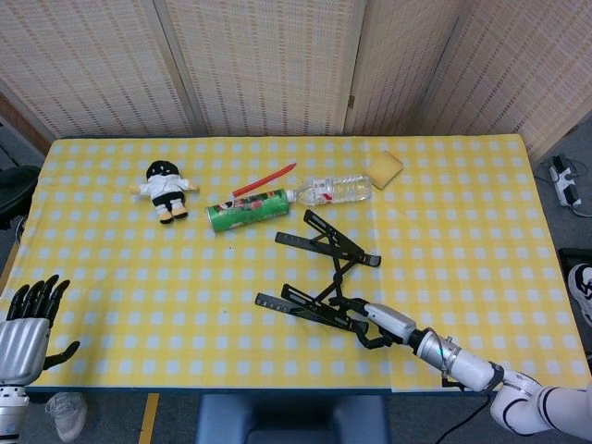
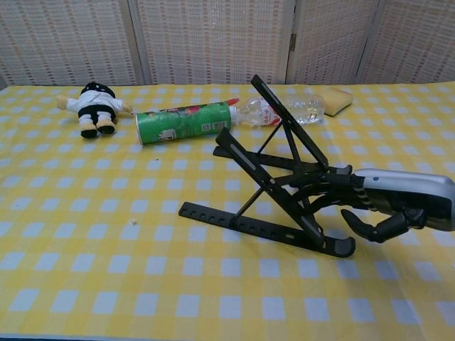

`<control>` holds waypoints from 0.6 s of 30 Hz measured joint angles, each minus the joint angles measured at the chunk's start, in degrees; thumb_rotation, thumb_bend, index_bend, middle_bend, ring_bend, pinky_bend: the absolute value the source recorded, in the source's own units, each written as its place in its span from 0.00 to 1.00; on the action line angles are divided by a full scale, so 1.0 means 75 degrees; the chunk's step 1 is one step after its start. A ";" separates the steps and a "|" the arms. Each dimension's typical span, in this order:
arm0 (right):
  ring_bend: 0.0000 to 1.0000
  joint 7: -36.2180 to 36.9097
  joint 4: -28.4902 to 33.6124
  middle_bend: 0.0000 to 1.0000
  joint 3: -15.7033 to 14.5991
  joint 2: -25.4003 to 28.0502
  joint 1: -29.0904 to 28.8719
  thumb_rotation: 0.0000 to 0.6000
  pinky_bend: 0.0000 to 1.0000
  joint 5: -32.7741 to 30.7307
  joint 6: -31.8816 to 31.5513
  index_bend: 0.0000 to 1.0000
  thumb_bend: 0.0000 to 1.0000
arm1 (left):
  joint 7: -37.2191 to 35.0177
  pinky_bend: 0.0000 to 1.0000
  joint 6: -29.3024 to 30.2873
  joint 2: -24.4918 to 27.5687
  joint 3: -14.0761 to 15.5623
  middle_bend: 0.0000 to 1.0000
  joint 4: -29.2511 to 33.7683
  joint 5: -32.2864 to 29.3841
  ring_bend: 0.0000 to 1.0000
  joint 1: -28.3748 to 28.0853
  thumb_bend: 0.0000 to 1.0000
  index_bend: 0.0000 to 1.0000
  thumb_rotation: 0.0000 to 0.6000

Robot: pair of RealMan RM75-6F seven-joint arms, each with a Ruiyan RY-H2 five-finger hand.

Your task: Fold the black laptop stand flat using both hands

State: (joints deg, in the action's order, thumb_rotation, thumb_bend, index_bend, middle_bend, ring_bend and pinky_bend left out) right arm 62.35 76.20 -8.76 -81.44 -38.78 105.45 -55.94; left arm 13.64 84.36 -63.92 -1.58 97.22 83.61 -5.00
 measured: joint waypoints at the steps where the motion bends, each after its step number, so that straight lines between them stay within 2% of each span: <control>1: 0.14 -0.0025 0.0050 0.12 -0.0003 -0.0051 -0.0071 1.00 0.00 0.0028 0.0008 0.00 0.81 | -0.0014 0.00 0.0001 -0.0001 0.0001 0.06 -0.0010 0.0001 0.00 0.0002 0.21 0.03 1.00; 5: 0.14 -0.0211 0.0272 0.12 0.0055 -0.0316 -0.0417 1.00 0.00 0.0093 0.0122 0.00 0.81 | -0.0080 0.00 0.0003 -0.0010 0.0008 0.06 -0.0070 0.0012 0.00 0.0012 0.21 0.03 1.00; 12: 0.13 -0.0835 0.0720 0.12 0.0414 -0.0883 -0.1148 1.00 0.00 -0.0008 0.0630 0.00 0.81 | -0.0210 0.00 -0.0006 -0.0010 0.0012 0.06 -0.0173 0.0020 0.00 0.0022 0.21 0.03 1.00; 18: 0.13 -0.1250 0.1096 0.12 0.0442 -0.0747 -0.1258 1.00 0.00 -0.0210 0.0609 0.00 0.81 | -0.0380 0.00 0.0017 0.0000 0.0034 0.06 -0.0295 0.0012 0.00 0.0075 0.21 0.03 1.00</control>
State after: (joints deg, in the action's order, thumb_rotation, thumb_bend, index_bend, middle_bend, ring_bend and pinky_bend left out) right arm 52.97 84.42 -5.44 -87.04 -48.22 103.88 -51.37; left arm 10.79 84.49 -63.92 -1.33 95.00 83.70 -4.45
